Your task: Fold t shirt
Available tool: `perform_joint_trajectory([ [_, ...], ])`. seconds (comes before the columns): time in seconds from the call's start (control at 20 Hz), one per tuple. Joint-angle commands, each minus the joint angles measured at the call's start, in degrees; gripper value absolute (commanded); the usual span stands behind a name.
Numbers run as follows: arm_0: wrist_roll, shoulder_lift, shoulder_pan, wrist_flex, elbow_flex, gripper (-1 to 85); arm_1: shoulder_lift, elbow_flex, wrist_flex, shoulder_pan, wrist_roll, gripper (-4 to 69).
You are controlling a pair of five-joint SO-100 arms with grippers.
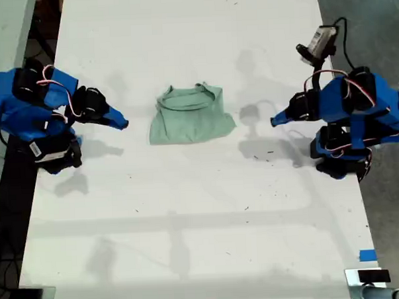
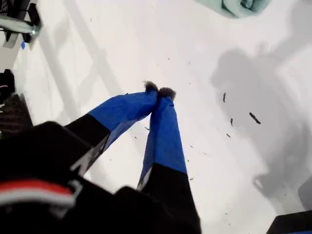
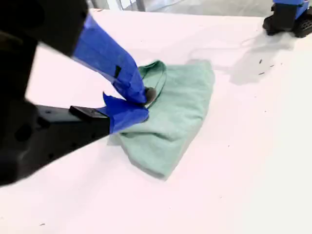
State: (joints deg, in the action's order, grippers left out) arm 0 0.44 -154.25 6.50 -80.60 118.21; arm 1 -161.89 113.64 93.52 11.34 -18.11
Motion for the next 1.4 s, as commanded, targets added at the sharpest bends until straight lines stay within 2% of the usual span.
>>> perform_joint_trajectory([
  [0.0, 0.2, -13.9, 0.1, 4.7, 15.4, 0.0, -19.1, 18.5, -4.0, -3.3, 3.3, 0.2],
  [0.1, -2.0, -24.3, -0.3, 4.8, 24.0, 0.0, -38.4, 30.8, -2.4, -5.5, 6.1, 0.2],
  [0.15, -3.5, -28.1, -1.1, 5.1, 28.4, 0.0, -38.9, 33.8, 0.4, -6.5, 7.8, 0.2],
  [0.3, -5.6, -44.3, -3.2, 6.9, 43.2, 0.0, -39.0, 43.7, -1.8, -7.8, 9.0, 0.1],
  [0.35, -3.7, -51.4, -5.2, 10.1, 48.0, 0.0, -39.0, 46.7, -4.0, -9.0, 7.6, 0.1],
  [0.45, -5.5, -49.7, -6.3, 13.5, 52.4, 0.0, -39.0, 52.6, -4.2, -9.2, 9.6, 0.1],
  [0.5, -8.7, -51.9, -6.9, 13.4, 55.8, 0.0, -39.0, 54.9, -6.0, -9.5, 9.3, 0.1],
  [0.65, -9.8, -51.9, -10.5, 19.8, 63.9, 0.0, -39.0, 57.6, -8.8, -9.5, 7.1, 1.8],
  [0.75, -12.0, -51.2, -11.2, 20.8, 67.0, 0.0, -39.0, 61.5, -12.0, -10.0, 7.1, 14.9],
  [0.85, -21.4, -51.3, -17.3, 23.0, 67.0, 0.0, -38.9, 61.6, -12.1, -11.3, 4.0, 17.1],
  [0.9, -21.8, -51.4, -17.3, 23.2, 67.6, 0.0, -38.9, 61.6, -12.1, -13.0, 3.4, 19.1],
  [1.15, -22.1, -51.1, -17.0, 23.4, 68.1, 0.0, -38.9, 62.0, -12.6, -16.1, 2.5, 18.2],
  [1.25, -28.6, -51.1, -17.8, 24.3, 67.9, 0.0, -38.9, 62.1, -12.7, -15.6, 2.6, 18.2],
  [1.35, -29.7, -51.2, -18.3, 24.5, 67.9, 0.0, -38.9, 62.3, -12.9, -15.6, 2.6, 18.1],
])
